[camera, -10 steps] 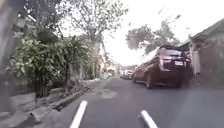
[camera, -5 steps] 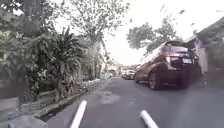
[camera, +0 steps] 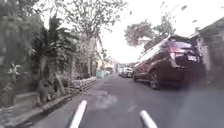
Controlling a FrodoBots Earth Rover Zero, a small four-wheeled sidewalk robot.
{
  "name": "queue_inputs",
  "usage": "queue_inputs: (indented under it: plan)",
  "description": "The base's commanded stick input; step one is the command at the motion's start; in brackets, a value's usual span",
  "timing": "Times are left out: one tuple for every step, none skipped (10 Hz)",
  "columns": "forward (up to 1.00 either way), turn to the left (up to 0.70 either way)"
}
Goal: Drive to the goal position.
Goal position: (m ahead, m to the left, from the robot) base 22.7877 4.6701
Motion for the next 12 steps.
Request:
queue_inputs:
  plan:
    - [0.85,-0.34]
    - [0.85,-0.02]
    - [0.85,0.0]
    - [0.85,0.0]
    - [0.85,0.0]
    - [0.85,0.0]
    - [0.85,0.0]
    - [0.85,0.0]
    - [0.85,0.0]
    - [0.85,0.0]
    - [0.85,0.0]
    - [0.85,0.0]
